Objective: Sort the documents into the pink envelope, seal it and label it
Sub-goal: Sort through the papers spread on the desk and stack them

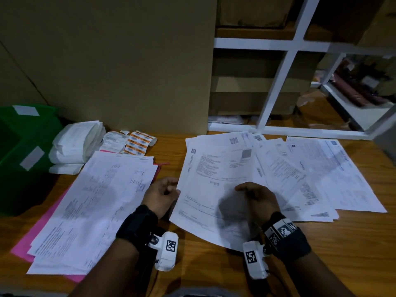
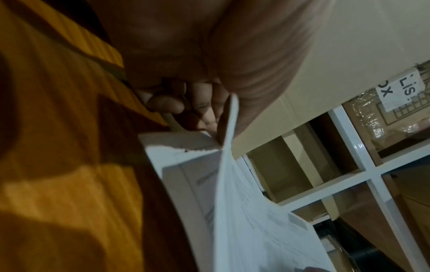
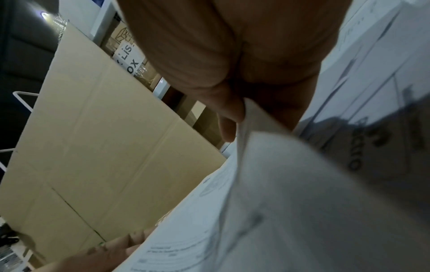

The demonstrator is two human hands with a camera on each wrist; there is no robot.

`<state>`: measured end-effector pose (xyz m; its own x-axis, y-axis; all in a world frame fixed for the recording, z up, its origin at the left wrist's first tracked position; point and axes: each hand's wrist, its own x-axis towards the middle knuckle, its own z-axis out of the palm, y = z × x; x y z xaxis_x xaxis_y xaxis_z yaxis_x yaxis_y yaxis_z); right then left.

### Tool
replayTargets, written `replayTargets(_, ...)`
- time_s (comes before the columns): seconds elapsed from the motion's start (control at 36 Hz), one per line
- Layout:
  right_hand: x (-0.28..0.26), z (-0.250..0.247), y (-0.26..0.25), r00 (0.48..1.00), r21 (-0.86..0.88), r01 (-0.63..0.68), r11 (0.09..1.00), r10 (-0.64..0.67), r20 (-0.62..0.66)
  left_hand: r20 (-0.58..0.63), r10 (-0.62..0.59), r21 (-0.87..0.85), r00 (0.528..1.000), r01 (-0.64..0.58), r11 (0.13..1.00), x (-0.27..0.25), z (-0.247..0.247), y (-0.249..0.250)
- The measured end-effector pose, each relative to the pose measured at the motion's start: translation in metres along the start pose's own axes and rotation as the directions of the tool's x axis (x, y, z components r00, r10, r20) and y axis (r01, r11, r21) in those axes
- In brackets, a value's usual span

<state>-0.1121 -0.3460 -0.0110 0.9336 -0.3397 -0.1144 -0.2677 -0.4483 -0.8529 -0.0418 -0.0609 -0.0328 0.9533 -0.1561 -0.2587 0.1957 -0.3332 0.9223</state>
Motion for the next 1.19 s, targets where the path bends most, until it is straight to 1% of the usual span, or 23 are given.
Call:
replayTargets(0.08,0.0,-0.002,0.001,0.999,-0.064,0.007,0.998,-0.01,-0.052,-0.022,-0.013,0.049,1.0,0.014,0.999,0.002,-0.001,-0.001)
replayTargets(0.17,0.003,-0.007,0.002,0.998,-0.135,-0.021,0.991,0.013,-0.06,-0.066,-0.032,0.11,0.997,0.04,0.993,0.0,-0.004,0.001)
replayTargets(0.25,0.004,-0.016,0.004,0.997,-0.193,-0.065,0.979,0.057,-0.046,-0.092,-0.015,0.224,0.996,0.035,0.974,-0.005,-0.006,0.006)
replayTargets(0.36,0.004,-0.025,0.01,0.996,-0.222,-0.073,0.972,0.06,-0.068,-0.128,0.019,0.351,0.992,0.028,0.936,-0.008,-0.008,0.011)
replayTargets(0.47,0.003,-0.033,0.013,0.993,-0.227,-0.09,0.97,0.071,-0.09,-0.154,0.044,0.381,0.987,0.018,0.924,-0.009,-0.01,0.016)
replayTargets(0.58,0.006,-0.037,0.019,0.994,-0.216,-0.078,0.973,0.058,-0.094,-0.16,0.044,0.403,0.986,0.025,0.915,-0.01,-0.013,0.018)
replayTargets(0.69,0.004,-0.038,0.017,0.998,-0.173,-0.057,0.983,0.05,-0.046,-0.152,0.04,0.404,0.988,0.025,0.914,-0.009,-0.019,0.019)
replayTargets(0.81,-0.002,-0.032,0.017,0.997,-0.075,-0.078,0.994,0.077,-0.011,-0.112,0.021,0.421,0.993,0.028,0.907,-0.008,-0.021,0.019)
replayTargets(0.89,-0.007,-0.022,0.017,0.993,-0.017,-0.115,0.993,0.115,0.011,-0.04,0.015,0.44,0.999,0.005,0.898,-0.006,-0.02,0.016)
replayTargets(0.97,-0.012,-0.011,0.014,0.986,0.17,-0.166,0.971,0.161,0.047,0.076,0.006,0.412,0.997,-0.037,0.91,-0.006,-0.018,0.012)
replayTargets(1.03,-0.009,-0.004,0.014,0.988,0.146,-0.154,0.977,0.152,0.023,0.132,0.008,0.386,0.991,-0.059,0.921,-0.008,-0.016,0.009)
replayTargets(1.08,-0.004,0.0,0.014,0.995,-0.001,-0.102,0.995,0.102,0.015,0.156,0.013,0.352,0.988,-0.068,0.934,-0.01,-0.013,0.009)
replayTargets(1.11,-0.002,0.002,0.015,0.995,-0.059,-0.095,0.994,0.095,-0.002,0.156,0.018,0.332,0.988,-0.07,0.941,-0.011,-0.011,0.008)
replayTargets(1.14,0.0,0.003,0.016,0.996,-0.08,-0.088,0.993,0.088,0.005,0.149,0.026,0.309,0.988,-0.072,0.948,-0.012,-0.01,0.007)
replayTargets(1.19,0.001,0.007,0.019,0.996,-0.074,-0.09,0.993,0.091,0.009,0.112,0.037,0.279,0.993,-0.067,0.958,-0.013,-0.007,0.006)
